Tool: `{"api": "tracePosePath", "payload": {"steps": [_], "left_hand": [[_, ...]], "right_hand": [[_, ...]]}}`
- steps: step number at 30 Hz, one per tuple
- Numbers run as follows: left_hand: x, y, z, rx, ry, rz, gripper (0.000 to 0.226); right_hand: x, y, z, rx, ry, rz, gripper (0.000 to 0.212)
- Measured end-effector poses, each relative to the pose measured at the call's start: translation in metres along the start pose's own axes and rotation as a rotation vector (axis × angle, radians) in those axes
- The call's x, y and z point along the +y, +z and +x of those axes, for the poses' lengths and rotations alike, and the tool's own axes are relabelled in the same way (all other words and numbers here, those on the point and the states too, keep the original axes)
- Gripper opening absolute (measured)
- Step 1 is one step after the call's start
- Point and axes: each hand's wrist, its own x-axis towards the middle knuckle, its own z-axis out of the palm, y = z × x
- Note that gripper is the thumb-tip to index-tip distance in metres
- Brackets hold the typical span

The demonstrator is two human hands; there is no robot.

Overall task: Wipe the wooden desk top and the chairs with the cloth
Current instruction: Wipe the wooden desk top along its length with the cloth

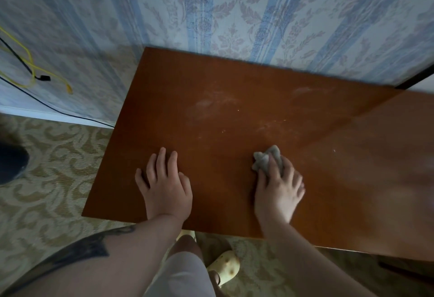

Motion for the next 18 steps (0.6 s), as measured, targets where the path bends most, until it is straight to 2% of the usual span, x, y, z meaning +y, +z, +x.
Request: {"api": "tracePosePath", "payload": {"steps": [1, 3, 5, 7, 8, 9, 13, 14, 15, 16, 18], "left_hand": [[0.000, 0.000, -0.001, 0.001, 0.000, -0.001, 0.046], [0.000, 0.000, 0.001, -0.007, -0.007, -0.009, 0.047], [-0.001, -0.001, 0.002, -0.008, -0.015, -0.010, 0.047], [0.000, -0.001, 0.003, 0.003, -0.016, -0.012, 0.047], [0.000, -0.001, 0.002, 0.007, -0.012, -0.009, 0.047], [-0.001, 0.000, 0.001, 0.012, -0.007, -0.003, 0.047], [-0.001, 0.000, 0.002, 0.019, 0.006, 0.002, 0.046], [0.000, 0.000, 0.002, 0.023, 0.004, 0.000, 0.046], [0.000, 0.000, 0.002, 0.025, 0.001, -0.001, 0.046], [0.000, -0.001, 0.002, 0.023, -0.002, -0.004, 0.046], [-0.001, 0.000, 0.001, 0.022, -0.002, -0.008, 0.045]], "right_hand": [[-0.016, 0.003, -0.011, -0.019, -0.020, 0.023, 0.041], [-0.027, 0.005, -0.037, -0.073, -0.362, -0.006, 0.042], [-0.007, -0.003, -0.042, -0.159, -0.723, -0.040, 0.044], [0.021, -0.013, -0.024, -0.191, -0.896, -0.072, 0.045], [0.033, -0.016, -0.015, -0.177, -0.873, -0.085, 0.044], [0.040, -0.017, -0.006, -0.147, -0.773, -0.075, 0.043], [0.006, 0.000, 0.000, 0.015, -0.081, 0.007, 0.040], [-0.013, 0.005, -0.007, 0.025, 0.017, 0.010, 0.044], [-0.031, 0.009, -0.016, 0.021, 0.009, 0.011, 0.047], [-0.042, 0.011, -0.027, 0.009, -0.097, 0.008, 0.049], [-0.039, 0.011, -0.042, -0.062, -0.454, -0.017, 0.049]]}}
